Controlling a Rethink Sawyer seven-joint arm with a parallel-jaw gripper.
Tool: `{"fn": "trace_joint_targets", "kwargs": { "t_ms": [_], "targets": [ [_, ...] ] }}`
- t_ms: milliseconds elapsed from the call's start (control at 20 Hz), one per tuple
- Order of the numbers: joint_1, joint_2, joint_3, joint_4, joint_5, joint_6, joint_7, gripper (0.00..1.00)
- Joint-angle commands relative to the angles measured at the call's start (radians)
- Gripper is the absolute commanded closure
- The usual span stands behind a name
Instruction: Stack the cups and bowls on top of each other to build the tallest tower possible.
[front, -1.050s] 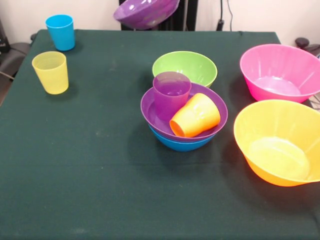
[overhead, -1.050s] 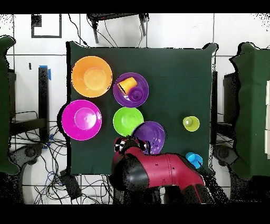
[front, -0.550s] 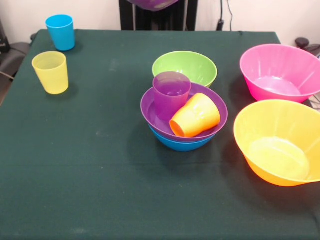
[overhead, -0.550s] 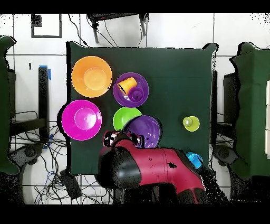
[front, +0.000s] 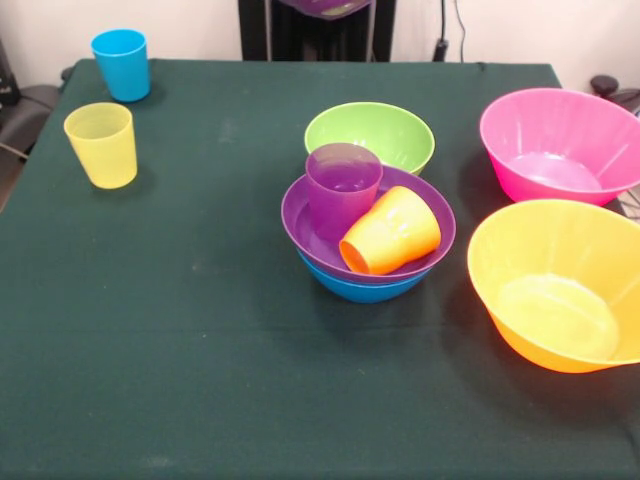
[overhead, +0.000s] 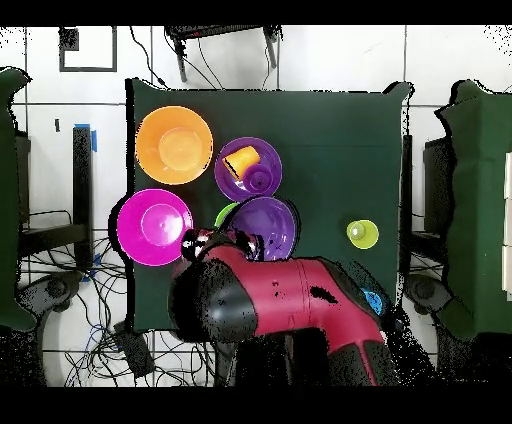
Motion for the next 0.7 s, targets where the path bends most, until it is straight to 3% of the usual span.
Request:
{"fn": "trace_joint_targets", "kwargs": {
  "t_ms": [50,400,700],
  "targets": [
    [0.03,0.083,0.02,-0.198,-0.043,0.252,-0.083,1.0],
    [0.075,0.208,-0.034,-0.311,-0.155,0.228,-0.035,1.0],
    [0.085,0.28,-0.046,-0.394,-0.173,0.228,-0.034,1.0]
  ]
}}
